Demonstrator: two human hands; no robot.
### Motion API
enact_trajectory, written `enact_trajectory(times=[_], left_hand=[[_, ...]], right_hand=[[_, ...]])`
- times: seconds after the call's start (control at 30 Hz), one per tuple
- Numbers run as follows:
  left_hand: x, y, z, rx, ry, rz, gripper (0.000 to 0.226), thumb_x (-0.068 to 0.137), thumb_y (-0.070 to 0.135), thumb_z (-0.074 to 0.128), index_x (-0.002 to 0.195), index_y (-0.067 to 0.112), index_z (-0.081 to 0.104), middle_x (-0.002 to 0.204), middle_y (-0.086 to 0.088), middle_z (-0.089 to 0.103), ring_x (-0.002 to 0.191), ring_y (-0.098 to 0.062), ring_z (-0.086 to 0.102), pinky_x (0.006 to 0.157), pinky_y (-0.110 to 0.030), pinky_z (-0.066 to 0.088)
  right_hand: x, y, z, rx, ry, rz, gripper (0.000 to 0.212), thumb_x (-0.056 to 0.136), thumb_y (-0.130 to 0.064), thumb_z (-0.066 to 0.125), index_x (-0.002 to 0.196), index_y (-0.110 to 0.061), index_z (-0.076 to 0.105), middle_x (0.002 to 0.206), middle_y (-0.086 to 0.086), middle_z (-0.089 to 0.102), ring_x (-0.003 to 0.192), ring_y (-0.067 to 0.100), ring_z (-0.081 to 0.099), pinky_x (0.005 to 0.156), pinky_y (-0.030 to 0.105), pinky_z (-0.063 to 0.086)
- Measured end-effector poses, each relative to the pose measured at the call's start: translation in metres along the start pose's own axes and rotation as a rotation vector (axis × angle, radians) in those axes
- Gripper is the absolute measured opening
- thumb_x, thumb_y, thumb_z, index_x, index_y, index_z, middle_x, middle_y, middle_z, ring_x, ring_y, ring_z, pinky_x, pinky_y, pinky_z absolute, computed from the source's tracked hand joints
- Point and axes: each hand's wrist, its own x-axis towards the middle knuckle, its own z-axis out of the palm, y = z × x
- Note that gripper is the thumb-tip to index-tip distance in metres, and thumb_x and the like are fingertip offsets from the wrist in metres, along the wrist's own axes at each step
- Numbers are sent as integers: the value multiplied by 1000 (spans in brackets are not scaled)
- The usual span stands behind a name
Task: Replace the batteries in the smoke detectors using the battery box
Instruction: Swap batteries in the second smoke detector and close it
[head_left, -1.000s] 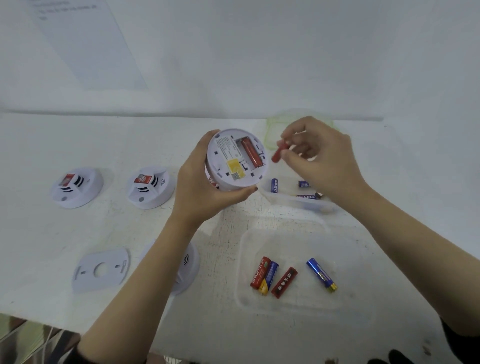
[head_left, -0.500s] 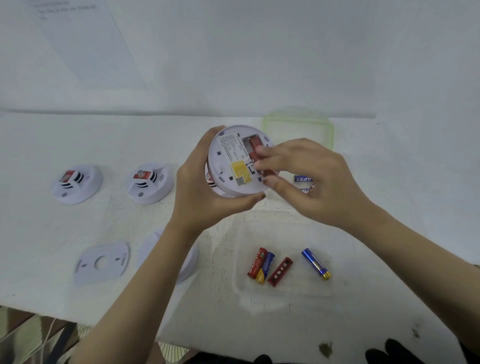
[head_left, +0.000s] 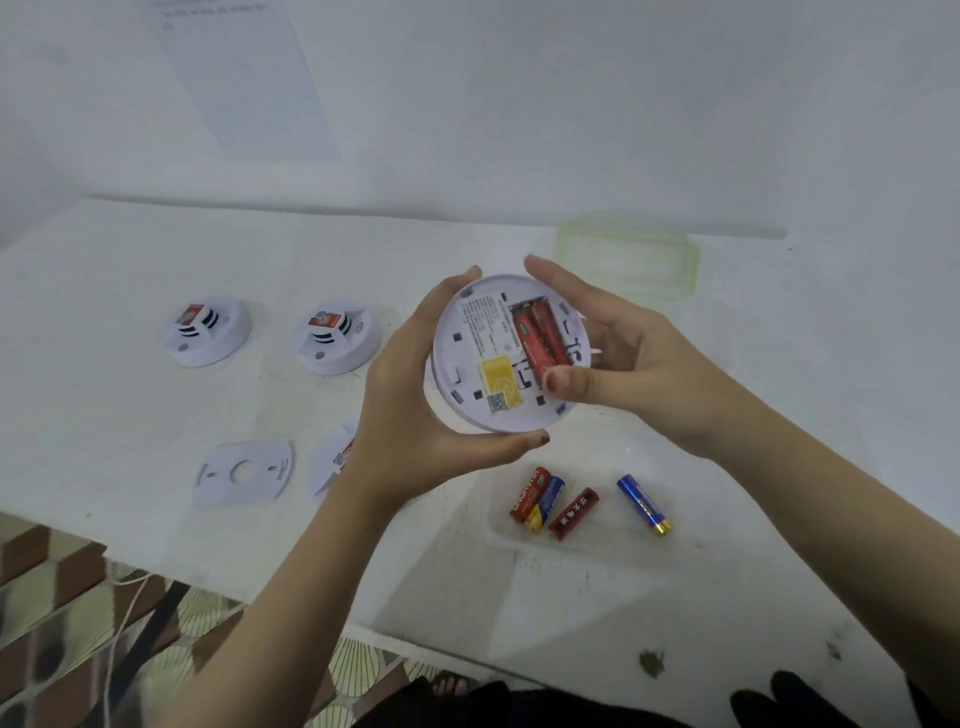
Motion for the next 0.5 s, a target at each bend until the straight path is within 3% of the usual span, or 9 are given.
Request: enact_trajectory(times=[0.1, 0.2, 0.33, 0.4, 0.5], left_hand=[[-9, 2, -6, 106, 19, -26, 102, 57, 43, 84, 135, -5, 41, 134, 16, 46, 122, 6, 47, 100, -16, 41], [-18, 4, -13, 143, 32, -44, 104, 57, 46, 82, 136, -8, 40, 135, 15, 45, 124, 7, 46, 101, -17, 41], [-29, 2, -27, 188, 43, -36, 106, 57, 50, 83, 137, -5, 41, 137, 12, 46, 125, -10, 52, 100, -36, 49], [-34, -1, -36, 189, 53, -42, 104, 58, 49, 83, 137, -2, 40, 137, 16, 44, 126, -9, 50, 103, -32, 46], [-41, -4, -51, 174, 62, -41, 99, 64, 54, 79, 140, 14, 32, 140, 33, 35, 130, 6, 39, 106, -17, 36]], right_hand=[[-1, 3, 8, 49, 2, -5, 75, 70, -8, 67, 136, -31, 41, 118, -8, 64, 105, 8, 62, 76, 23, 53], [-1, 6, 18, 66, -1, -2, 72, 68, -6, 69, 131, -33, 46, 116, -9, 65, 106, 7, 62, 73, 23, 54], [3, 6, 33, 82, -10, 7, 72, 67, -4, 70, 130, -33, 49, 116, -10, 65, 108, 7, 60, 73, 23, 54], [7, 5, 43, 91, -18, 9, 70, 67, -4, 70, 129, -31, 50, 117, -10, 65, 109, 6, 60, 74, 24, 54], [15, 6, 60, 104, -15, 14, 67, 67, -5, 70, 127, -30, 53, 124, -5, 63, 112, 10, 59, 77, 28, 55]])
